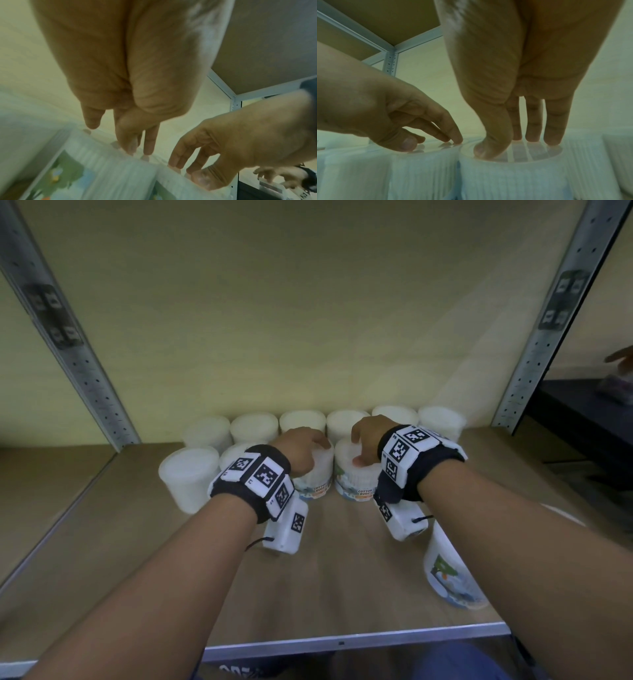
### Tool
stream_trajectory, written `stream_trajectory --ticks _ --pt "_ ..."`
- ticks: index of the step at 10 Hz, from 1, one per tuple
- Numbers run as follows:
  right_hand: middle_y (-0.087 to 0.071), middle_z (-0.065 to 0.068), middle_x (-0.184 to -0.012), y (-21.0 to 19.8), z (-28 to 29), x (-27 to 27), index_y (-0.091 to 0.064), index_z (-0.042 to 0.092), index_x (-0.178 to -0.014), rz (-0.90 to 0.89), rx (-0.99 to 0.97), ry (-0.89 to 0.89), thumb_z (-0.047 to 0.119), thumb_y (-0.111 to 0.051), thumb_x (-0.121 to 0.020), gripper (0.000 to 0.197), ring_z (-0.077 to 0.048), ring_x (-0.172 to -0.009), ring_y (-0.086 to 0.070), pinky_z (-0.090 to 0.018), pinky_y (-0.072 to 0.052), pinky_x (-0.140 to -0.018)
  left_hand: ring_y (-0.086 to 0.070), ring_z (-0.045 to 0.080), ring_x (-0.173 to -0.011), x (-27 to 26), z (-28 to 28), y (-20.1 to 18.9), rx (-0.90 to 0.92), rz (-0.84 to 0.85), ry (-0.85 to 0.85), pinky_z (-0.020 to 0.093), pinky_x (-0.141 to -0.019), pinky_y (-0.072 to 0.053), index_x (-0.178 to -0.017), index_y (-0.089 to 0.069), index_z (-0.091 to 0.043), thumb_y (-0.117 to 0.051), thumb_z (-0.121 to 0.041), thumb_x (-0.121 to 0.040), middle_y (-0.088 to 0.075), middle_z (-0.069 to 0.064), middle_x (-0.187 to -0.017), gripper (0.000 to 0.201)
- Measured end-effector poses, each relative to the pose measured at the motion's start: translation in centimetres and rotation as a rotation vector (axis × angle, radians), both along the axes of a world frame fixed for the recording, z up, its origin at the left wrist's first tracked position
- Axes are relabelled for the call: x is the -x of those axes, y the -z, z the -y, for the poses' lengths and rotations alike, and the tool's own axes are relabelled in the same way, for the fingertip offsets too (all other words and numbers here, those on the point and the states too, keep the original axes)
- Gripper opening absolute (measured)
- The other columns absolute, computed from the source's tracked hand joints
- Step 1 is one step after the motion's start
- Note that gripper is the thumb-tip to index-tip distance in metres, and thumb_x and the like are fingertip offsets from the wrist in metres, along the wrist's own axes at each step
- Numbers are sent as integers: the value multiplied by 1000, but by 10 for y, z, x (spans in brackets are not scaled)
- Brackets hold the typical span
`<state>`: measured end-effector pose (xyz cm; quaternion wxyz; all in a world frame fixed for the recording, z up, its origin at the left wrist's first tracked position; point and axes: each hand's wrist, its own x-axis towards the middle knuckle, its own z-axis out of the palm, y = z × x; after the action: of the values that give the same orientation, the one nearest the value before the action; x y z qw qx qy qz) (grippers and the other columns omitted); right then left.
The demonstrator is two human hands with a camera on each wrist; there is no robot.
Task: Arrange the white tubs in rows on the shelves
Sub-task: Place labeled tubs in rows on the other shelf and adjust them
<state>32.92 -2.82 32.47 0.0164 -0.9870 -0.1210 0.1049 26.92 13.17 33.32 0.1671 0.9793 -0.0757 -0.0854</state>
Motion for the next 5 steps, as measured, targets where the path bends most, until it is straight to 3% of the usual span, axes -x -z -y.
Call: stream_trajectory --ticks 1,2,3,5 --pt "-59 -4 -130 -1 0 0 -57 11 -128 19 -33 2 36 -77 -76 61 -18 -117 -58 -21 -41 -85 -42 29 -128 1 3 8 10 94 -107 34 -102 -39 -135 -45 -14 -51 -9 -92 -38 10 -141 43" --pt "-55 -9 -133 -10 1 19 -55 10 -131 64 -146 43 29 -74 -80 57 -25 -123 -55 -29 -45 -96 -39 33 -124 0 8 16 -73 211 -204 41 -101 -40 -128 -47 -6 -54 -33 -93 -40 16 -132 45" --pt "-57 -12 -131 -8 4 18 -57 11 -128 98 -133 19 25 -73 -80 52 -29 -121 -56 -32 -46 -94 -41 33 -123 -3 9 20 -129 207 -204 40 -101 -40 -128 -49 -4 -52 -39 -93 -44 17 -130 49" --pt "-58 -12 -130 -12 1 23 -59 12 -126 76 -157 24 24 -72 -81 49 -30 -120 -56 -33 -47 -94 -44 31 -125 -6 4 17 -87 171 -136 37 -102 -37 -135 -47 -8 -53 -31 -95 -45 15 -136 46"
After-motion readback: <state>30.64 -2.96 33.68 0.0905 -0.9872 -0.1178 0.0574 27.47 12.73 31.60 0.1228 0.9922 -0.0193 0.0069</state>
